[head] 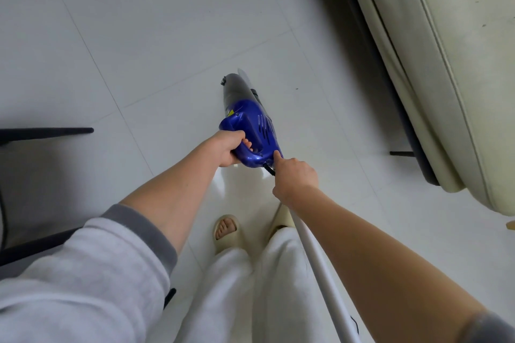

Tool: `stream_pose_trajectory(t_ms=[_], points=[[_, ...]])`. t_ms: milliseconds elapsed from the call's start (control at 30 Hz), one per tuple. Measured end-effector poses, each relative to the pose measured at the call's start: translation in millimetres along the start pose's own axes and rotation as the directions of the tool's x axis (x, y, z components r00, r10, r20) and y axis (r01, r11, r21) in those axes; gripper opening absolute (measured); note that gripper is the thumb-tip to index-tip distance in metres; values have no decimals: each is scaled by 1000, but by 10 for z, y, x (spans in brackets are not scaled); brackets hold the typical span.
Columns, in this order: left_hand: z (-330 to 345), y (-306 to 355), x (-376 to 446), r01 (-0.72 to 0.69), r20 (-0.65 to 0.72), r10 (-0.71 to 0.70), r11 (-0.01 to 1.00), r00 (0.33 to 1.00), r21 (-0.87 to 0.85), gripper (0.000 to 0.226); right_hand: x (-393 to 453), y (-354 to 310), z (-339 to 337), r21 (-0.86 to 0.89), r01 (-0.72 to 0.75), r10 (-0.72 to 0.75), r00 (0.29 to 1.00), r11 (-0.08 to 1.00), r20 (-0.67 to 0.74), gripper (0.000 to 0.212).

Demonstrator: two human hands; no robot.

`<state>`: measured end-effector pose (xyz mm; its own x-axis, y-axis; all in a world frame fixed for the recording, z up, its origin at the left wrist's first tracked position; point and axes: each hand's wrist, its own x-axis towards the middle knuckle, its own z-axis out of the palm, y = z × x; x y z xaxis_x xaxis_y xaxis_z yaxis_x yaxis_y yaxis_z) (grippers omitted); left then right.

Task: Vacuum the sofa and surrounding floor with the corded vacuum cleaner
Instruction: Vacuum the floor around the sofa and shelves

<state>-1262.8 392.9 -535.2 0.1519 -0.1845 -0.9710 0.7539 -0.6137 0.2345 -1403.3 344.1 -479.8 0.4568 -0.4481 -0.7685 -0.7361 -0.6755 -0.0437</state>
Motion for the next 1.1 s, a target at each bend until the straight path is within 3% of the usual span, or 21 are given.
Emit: stream_pose_trajectory(t_ms=[300, 533, 733, 1100], points=[[295, 398, 196, -18, -29, 15, 996, 999, -86, 17, 487, 279, -314, -38, 61, -62, 998, 997, -29, 54], [675, 566, 222, -21, -84, 16, 998, 996, -63, 13, 605, 665, -530, -12, 91, -91, 995, 996, 30, 74], [1086, 630, 86, -12, -103, 18, 998, 995, 59, 14, 395, 983, -642, 102, 20, -29, 996, 995, 84, 72], [1832, 370, -23, 14, -50, -8, 991, 999, 129, 20, 95, 1623, -523, 196, -76, 59, 994, 978, 88, 68]])
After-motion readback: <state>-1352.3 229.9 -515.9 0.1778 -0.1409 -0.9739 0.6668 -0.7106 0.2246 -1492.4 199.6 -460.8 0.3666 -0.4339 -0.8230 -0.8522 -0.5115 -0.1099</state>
